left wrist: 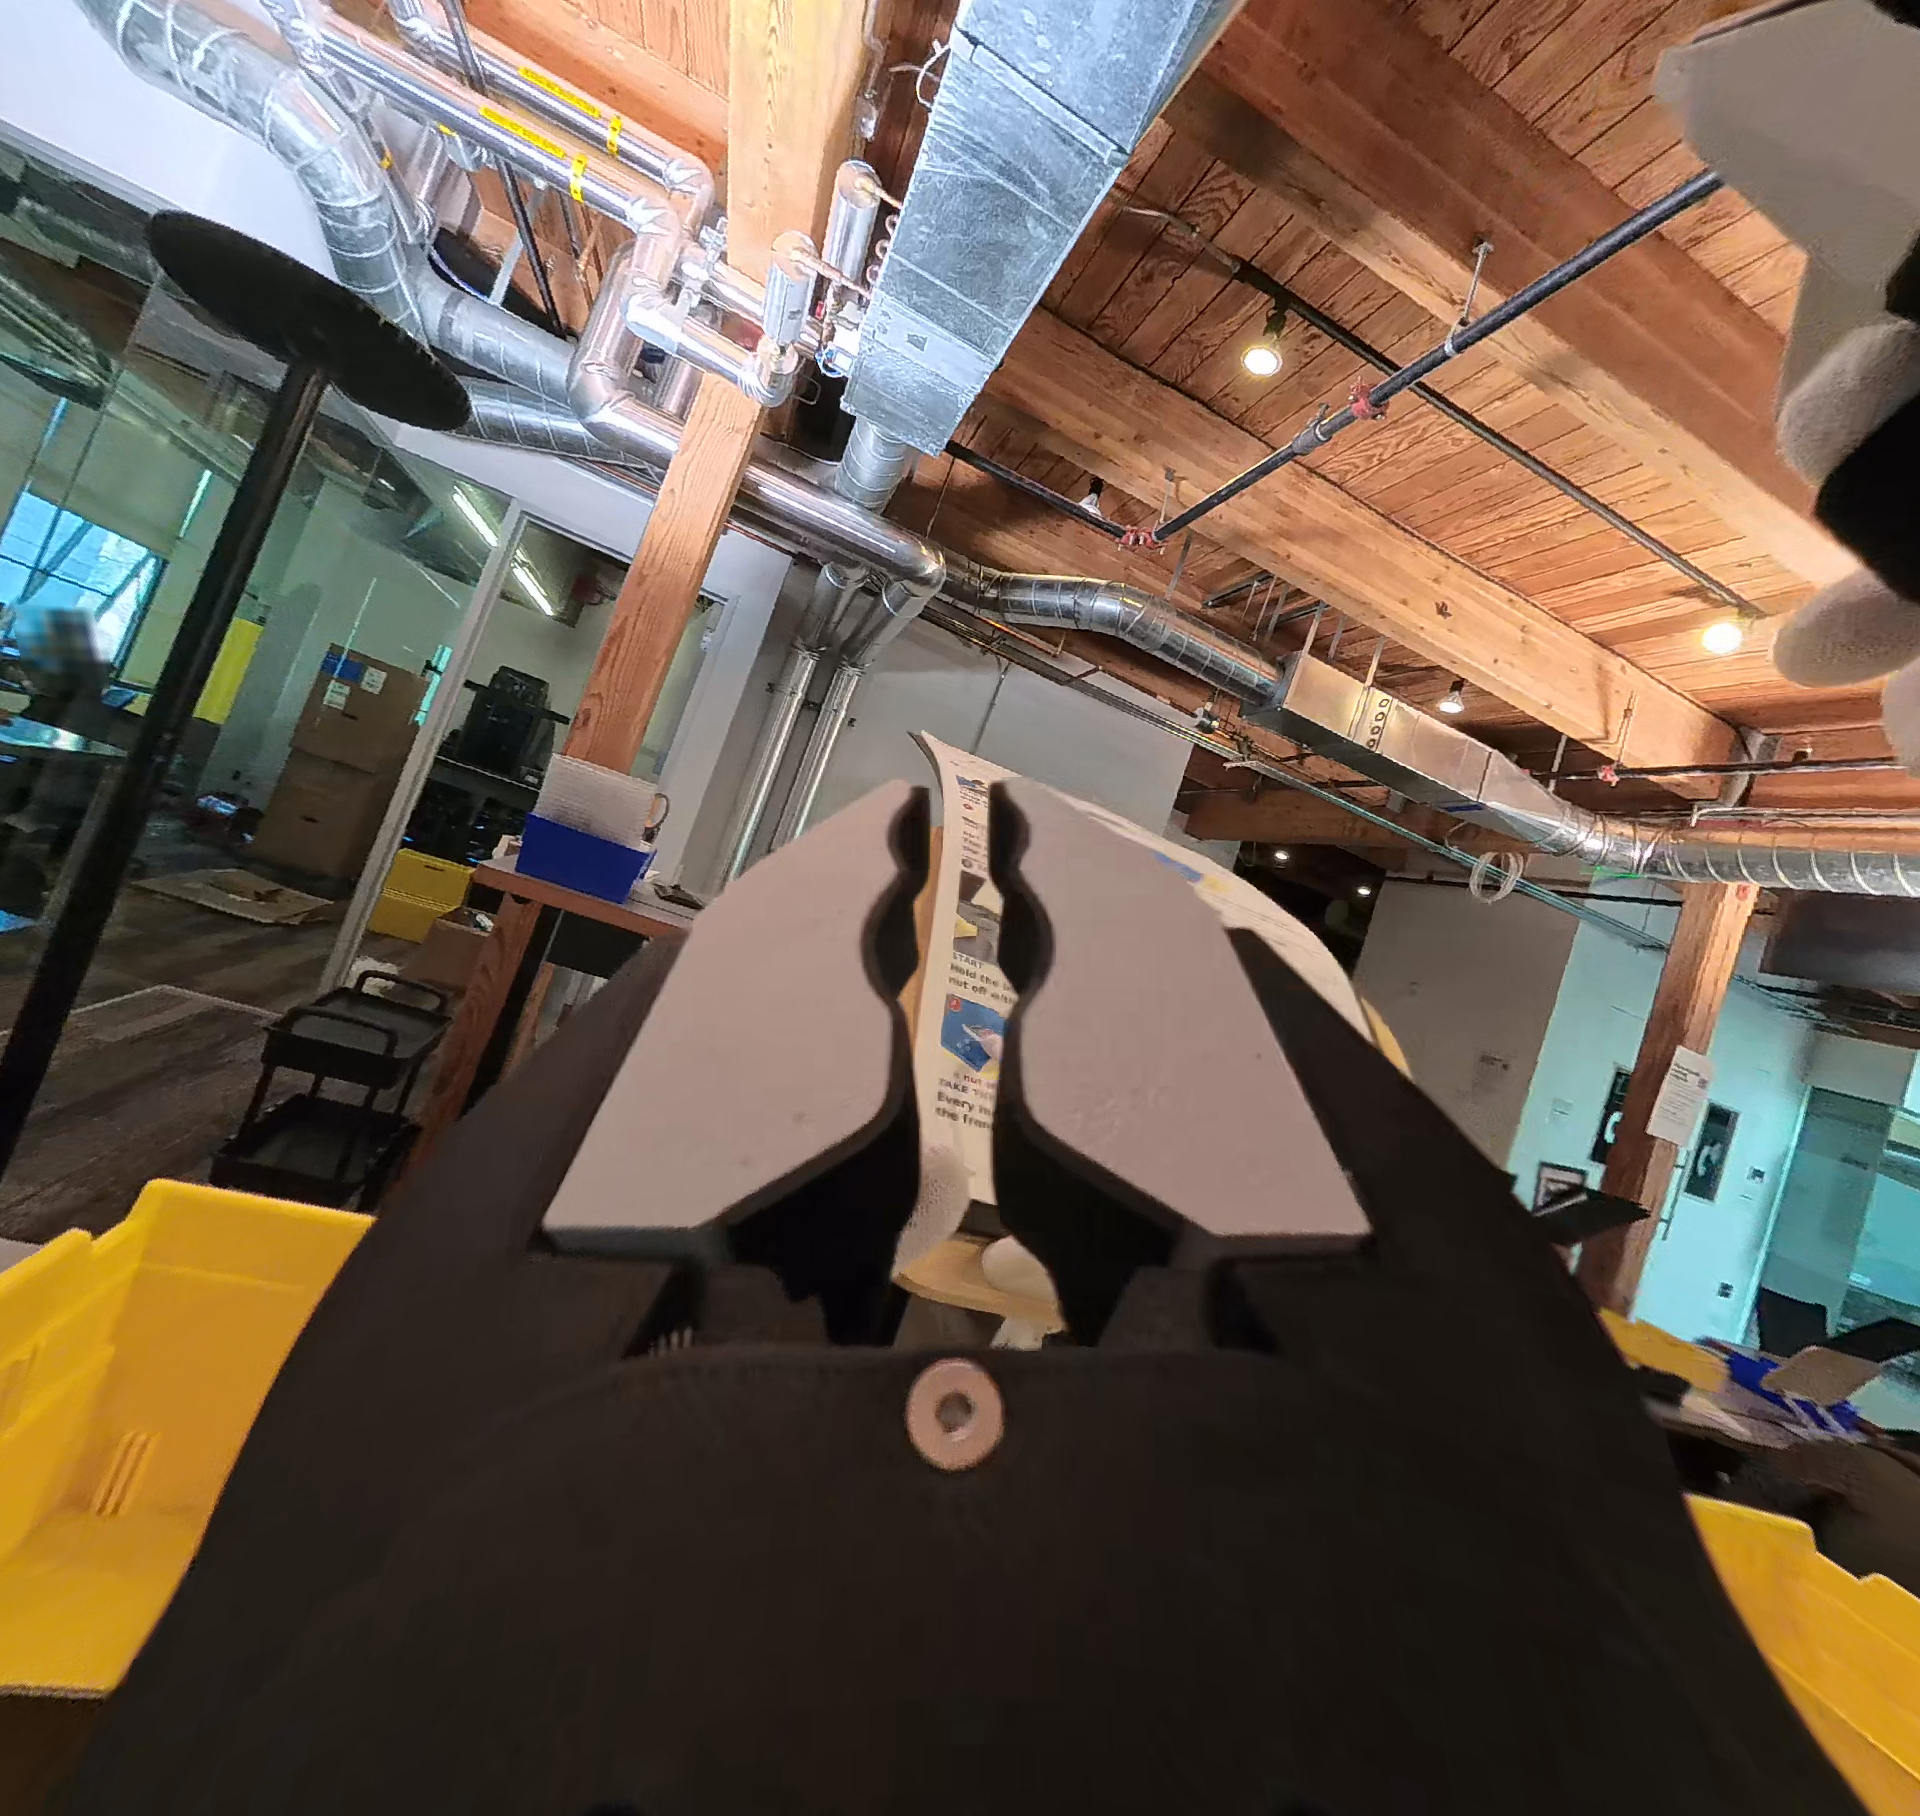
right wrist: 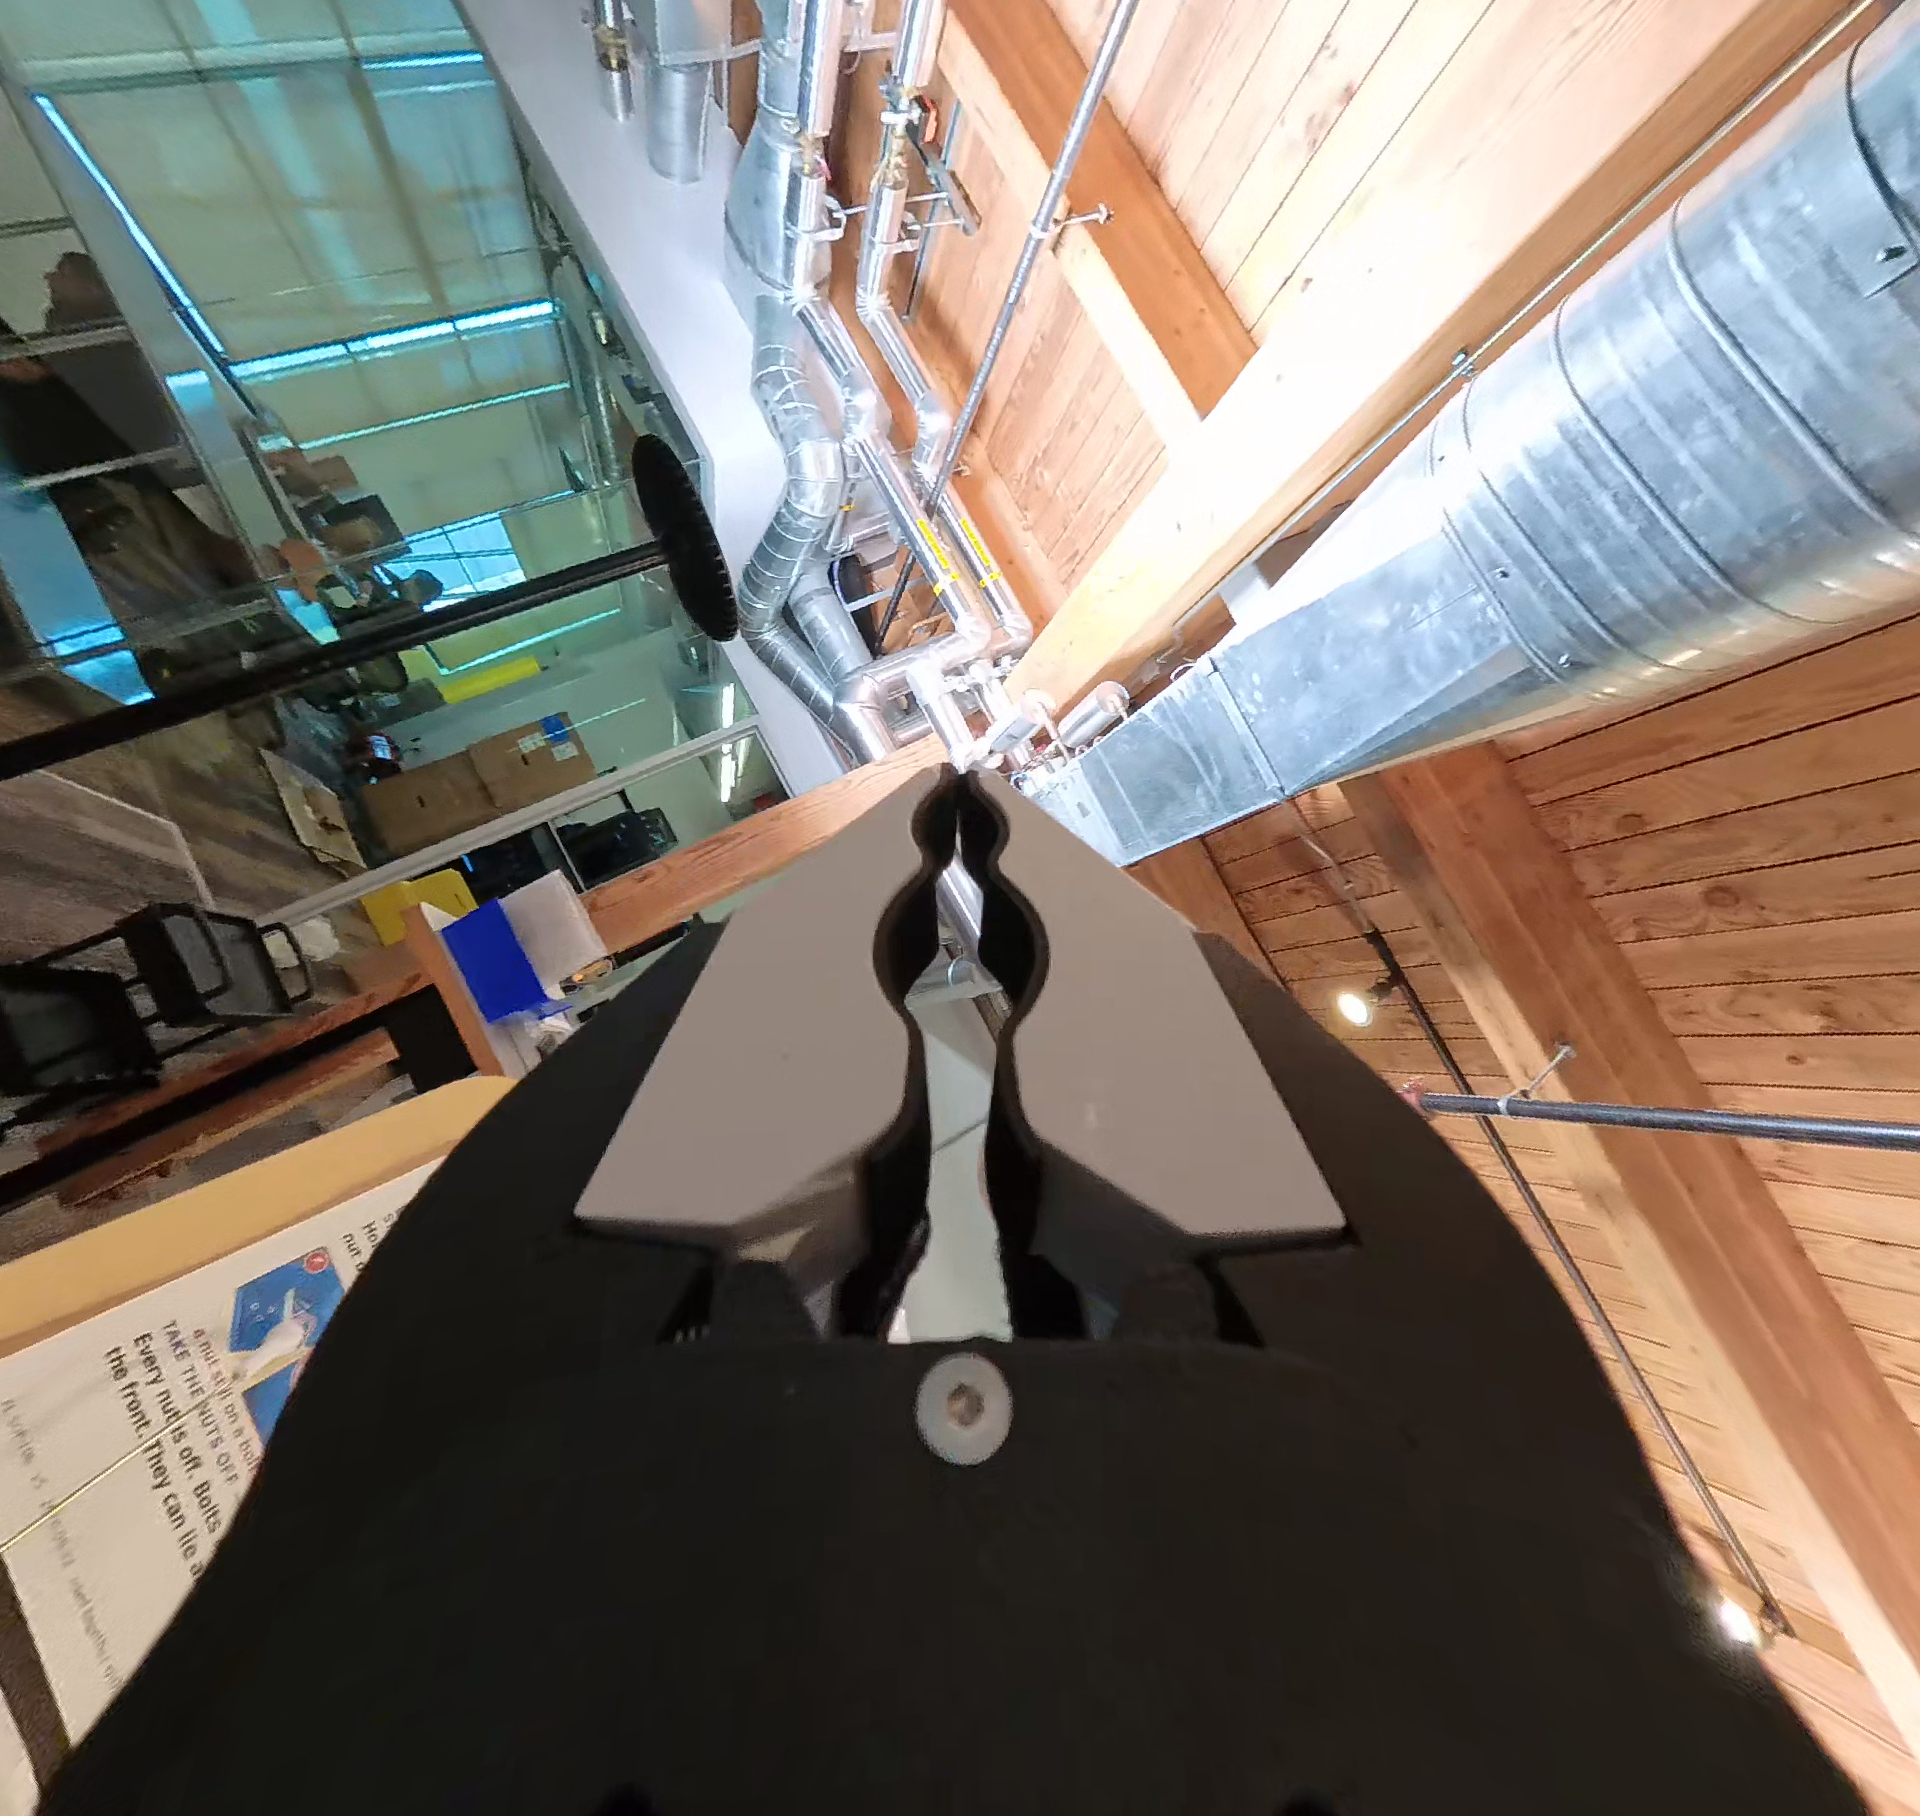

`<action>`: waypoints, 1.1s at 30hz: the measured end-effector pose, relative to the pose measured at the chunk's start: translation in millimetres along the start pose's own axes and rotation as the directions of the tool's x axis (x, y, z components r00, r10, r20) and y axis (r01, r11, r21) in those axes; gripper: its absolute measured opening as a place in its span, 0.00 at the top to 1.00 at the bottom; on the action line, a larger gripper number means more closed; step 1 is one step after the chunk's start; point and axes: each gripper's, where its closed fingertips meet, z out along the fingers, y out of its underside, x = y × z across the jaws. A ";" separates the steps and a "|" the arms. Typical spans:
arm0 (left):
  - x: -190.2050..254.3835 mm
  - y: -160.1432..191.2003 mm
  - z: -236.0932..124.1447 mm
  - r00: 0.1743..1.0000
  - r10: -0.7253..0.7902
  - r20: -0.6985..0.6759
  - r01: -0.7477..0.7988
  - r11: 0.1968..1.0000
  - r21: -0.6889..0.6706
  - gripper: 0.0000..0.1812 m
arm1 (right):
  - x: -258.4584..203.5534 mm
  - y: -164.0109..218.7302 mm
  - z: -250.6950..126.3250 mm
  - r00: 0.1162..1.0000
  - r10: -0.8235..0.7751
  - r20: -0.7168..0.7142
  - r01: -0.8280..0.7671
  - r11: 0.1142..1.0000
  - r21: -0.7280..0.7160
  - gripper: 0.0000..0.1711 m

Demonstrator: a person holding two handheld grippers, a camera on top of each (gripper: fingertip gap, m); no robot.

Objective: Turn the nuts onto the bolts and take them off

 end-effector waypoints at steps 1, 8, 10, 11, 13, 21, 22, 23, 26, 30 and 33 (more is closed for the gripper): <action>0.9 -1.4 -0.4 1.000 0.013 -0.001 -0.013 1.000 0.004 0.95 | 1.9 -0.1 -4.3 1.000 0.001 -0.013 -0.001 1.000 0.009 1.00; 14.6 0.3 1.6 0.999 0.031 -0.021 -0.031 1.000 0.000 0.81 | 8.6 14.3 -34.5 0.999 0.042 0.011 -0.042 0.999 0.005 1.00; 20.6 2.8 1.8 0.998 0.051 -0.030 -0.051 0.999 -0.004 0.81 | 15.7 18.4 -41.0 0.998 0.054 -0.017 -0.054 0.999 0.006 1.00; 23.2 3.2 1.8 0.997 0.069 -0.033 -0.069 0.998 -0.003 0.81 | 19.0 19.4 -43.5 0.997 0.077 -0.026 -0.077 0.997 0.013 0.88; 25.3 4.0 1.8 0.996 0.079 -0.034 -0.079 0.997 -0.004 0.80 | 19.3 27.0 -46.9 0.997 0.070 -0.018 -0.070 0.997 -0.013 0.85; 26.2 8.0 3.0 0.997 0.074 -0.034 -0.074 0.997 -0.015 0.79 | 8.5 46.0 -70.9 0.995 0.089 0.040 -0.088 0.996 -0.032 0.86; 26.5 10.8 3.5 0.997 0.064 -0.036 -0.065 0.998 -0.024 0.74 | 7.9 48.4 -75.3 0.993 0.105 0.053 -0.104 0.994 -0.032 0.90; 27.4 13.4 3.7 0.997 0.059 -0.040 -0.060 0.998 -0.033 0.76 | 8.2 51.5 -80.2 0.991 0.117 0.059 -0.115 0.993 -0.031 1.00; 28.9 12.3 3.8 0.995 0.088 -0.043 -0.090 0.995 -0.031 0.76 | 11.1 69.8 -92.5 0.980 0.193 0.045 -0.190 0.980 -0.064 0.95; 27.3 7.1 4.1 0.993 0.113 -0.039 -0.113 0.993 -0.022 0.76 | 12.7 90.6 -112.1 0.949 0.314 0.039 -0.310 0.947 -0.083 0.88; 28.1 7.0 3.8 0.991 0.129 -0.039 -0.129 0.991 -0.022 0.76 | 14.4 111.5 -124.4 0.920 0.391 0.022 -0.387 0.916 -0.103 0.90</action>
